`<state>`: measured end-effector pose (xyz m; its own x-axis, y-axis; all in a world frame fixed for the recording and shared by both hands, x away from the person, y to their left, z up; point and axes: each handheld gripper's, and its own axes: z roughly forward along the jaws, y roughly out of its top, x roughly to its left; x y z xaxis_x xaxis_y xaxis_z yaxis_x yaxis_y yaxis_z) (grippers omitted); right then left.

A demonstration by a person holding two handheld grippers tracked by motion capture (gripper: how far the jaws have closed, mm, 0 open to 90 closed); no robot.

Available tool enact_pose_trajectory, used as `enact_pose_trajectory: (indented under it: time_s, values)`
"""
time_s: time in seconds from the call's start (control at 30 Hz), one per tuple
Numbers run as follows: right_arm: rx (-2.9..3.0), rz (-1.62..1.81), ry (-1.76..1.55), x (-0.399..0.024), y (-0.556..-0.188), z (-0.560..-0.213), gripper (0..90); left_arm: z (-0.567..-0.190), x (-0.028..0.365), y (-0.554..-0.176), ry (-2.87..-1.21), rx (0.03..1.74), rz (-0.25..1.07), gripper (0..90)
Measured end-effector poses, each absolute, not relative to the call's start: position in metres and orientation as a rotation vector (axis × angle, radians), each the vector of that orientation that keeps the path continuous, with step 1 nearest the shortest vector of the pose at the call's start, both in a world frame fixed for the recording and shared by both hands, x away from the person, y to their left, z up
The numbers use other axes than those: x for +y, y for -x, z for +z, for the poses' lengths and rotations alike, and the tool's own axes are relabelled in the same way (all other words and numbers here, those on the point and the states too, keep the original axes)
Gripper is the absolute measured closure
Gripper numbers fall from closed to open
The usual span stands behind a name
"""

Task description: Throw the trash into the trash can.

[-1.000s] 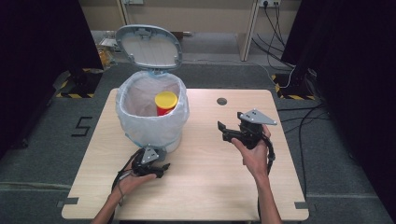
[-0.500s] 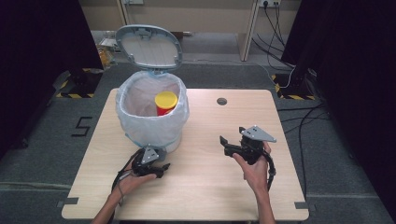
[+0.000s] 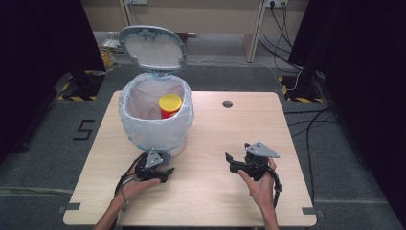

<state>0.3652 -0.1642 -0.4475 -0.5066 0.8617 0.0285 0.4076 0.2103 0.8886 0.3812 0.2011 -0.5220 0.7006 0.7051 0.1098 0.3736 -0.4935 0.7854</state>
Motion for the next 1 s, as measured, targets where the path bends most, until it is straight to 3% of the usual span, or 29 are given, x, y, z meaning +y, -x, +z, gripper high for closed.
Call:
enact_pose_trajectory:
  time_s: [1.0]
  values:
    - [2.199, 0.993, -1.226, -0.169, -0.342, -0.5, 17.1, -0.522, 0.201, -0.381, -2.133, 0.82, 0.542, 25.0]
